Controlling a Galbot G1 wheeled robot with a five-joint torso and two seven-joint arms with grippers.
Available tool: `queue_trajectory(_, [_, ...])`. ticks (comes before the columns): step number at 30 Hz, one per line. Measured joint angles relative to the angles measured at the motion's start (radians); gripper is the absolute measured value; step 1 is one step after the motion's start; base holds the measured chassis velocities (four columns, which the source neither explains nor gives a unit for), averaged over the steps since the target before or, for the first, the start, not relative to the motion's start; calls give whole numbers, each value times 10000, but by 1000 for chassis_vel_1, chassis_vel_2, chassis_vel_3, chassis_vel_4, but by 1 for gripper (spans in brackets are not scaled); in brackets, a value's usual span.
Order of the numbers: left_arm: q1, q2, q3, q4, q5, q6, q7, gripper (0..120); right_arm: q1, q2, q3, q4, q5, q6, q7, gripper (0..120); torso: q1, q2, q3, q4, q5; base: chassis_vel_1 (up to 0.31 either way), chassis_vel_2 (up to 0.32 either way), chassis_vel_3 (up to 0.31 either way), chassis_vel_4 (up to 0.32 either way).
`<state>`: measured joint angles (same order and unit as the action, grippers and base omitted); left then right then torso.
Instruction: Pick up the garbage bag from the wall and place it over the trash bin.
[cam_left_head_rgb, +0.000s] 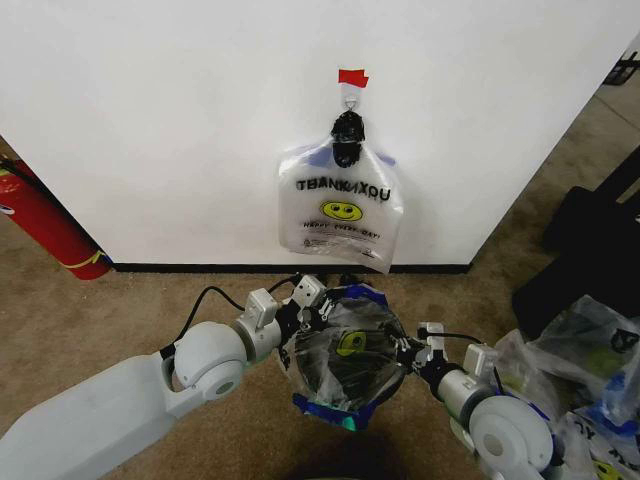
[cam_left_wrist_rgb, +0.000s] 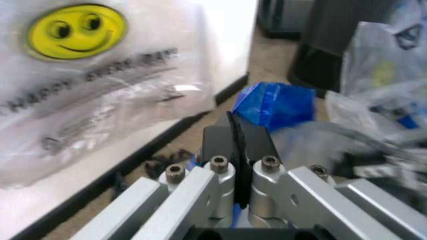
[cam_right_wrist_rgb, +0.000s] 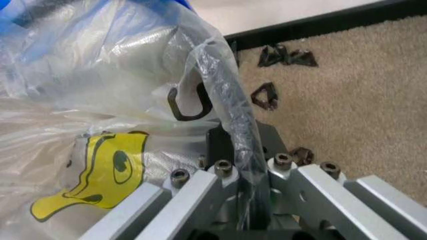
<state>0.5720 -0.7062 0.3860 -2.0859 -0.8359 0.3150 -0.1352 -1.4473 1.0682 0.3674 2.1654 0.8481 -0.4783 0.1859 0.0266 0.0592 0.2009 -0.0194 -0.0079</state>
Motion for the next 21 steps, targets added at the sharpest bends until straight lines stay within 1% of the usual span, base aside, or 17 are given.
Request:
queue_trajectory(3, [-184, -24, 48, 179, -72, 13, -51, 0, -103, -27, 8, 96, -173, 47, -170, 0, 0, 0, 0, 0, 0, 0, 0, 0, 0])
queue_trajectory(7, [-590, -91, 238, 451, -284, 68, -95, 0, -477, -148, -5, 195, -1276, 535, -928, 0, 0, 0, 0, 1, -2, 0, 0, 0, 0])
queue_trajectory(8, [-590, -91, 238, 451, -284, 68, -95, 0, -477, -148, -5, 195, -1276, 535, -928, 0, 0, 0, 0, 1, -2, 0, 0, 0, 0])
queue_trajectory(11, [-993, -91, 466, 650, -462, 130, 6, 0, -613, -229, -75, 211, -1809, 984, -1307, 0, 0, 0, 0, -2, -1, 0, 0, 0, 0])
queue_trajectory(13, [-1269, 0, 588, 927, -531, 179, 192, 0, -634, -314, -86, 206, -2238, 1508, -1634, 0, 0, 0, 0, -2, 0, 0, 0, 0, 0])
queue_trajectory(18, [-1222, 296, 514, 1186, -542, 192, 360, 0, -631, -435, -85, 162, -2270, 1965, -1971, 0, 0, 0, 0, 1, -1, 0, 0, 0, 0])
queue_trajectory(19, [-1173, 382, 476, 1283, -555, 197, 426, 0, -643, -483, -86, 102, -2304, 2242, -2177, 0, 0, 0, 0, 6, 0, 0, 0, 0, 0])
queue_trajectory(21, [-1120, 455, 462, 1456, -553, 196, 552, 0, -663, -534, -96, 38, -2337, 2513, -2400, 0, 0, 0, 0, 4, -3, 0, 0, 0, 0])
